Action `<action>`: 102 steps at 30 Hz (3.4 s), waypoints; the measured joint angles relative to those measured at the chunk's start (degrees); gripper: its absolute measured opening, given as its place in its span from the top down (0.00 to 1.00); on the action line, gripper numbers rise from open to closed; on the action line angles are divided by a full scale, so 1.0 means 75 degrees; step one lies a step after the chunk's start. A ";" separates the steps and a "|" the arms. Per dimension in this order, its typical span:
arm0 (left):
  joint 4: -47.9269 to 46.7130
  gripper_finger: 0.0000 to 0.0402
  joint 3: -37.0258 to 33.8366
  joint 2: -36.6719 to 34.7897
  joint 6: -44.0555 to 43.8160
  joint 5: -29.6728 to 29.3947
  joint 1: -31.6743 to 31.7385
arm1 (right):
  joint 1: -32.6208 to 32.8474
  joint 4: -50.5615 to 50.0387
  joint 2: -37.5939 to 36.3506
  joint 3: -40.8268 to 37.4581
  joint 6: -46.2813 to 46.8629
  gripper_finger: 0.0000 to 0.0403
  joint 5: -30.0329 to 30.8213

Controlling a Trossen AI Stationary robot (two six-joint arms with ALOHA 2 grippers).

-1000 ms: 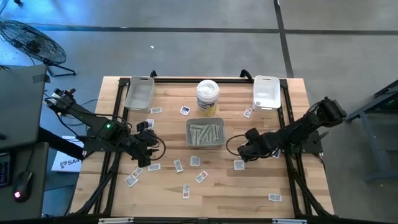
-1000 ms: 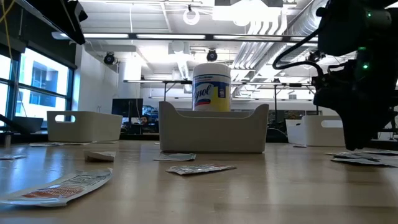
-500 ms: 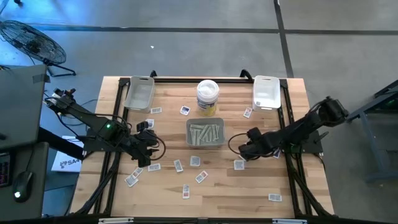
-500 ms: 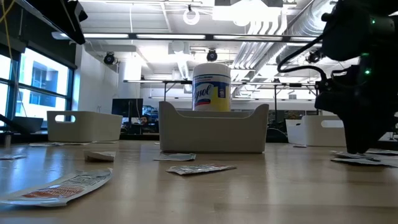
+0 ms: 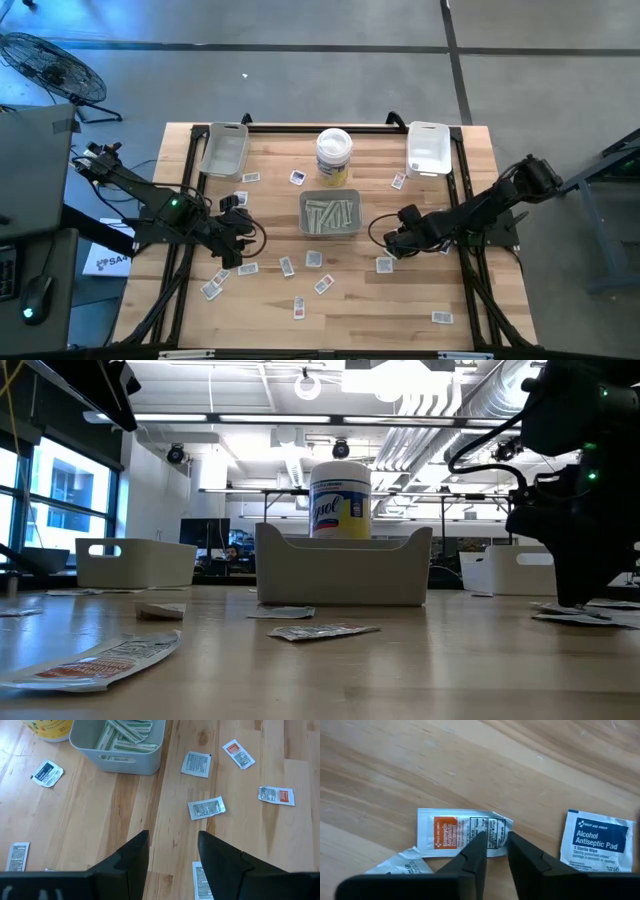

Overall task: Pick & Place First Aid Supplies
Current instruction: Put the ointment pad into the white bin

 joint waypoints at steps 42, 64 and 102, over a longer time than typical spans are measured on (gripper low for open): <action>0.0000 0.59 0.0000 0.0000 0.0002 0.0000 -0.0001 | -0.7386 -0.0879 -0.3312 0.0667 -0.5603 0.99 0.1796; 0.0000 0.59 0.0000 0.0000 0.0000 0.0000 0.0000 | -0.6039 -0.1086 -0.3299 0.1818 -0.7547 0.68 0.1196; 0.0000 0.59 0.0000 0.0000 0.0002 0.0000 -0.0001 | -0.4971 0.0131 0.0970 0.1807 -1.3797 0.99 0.0952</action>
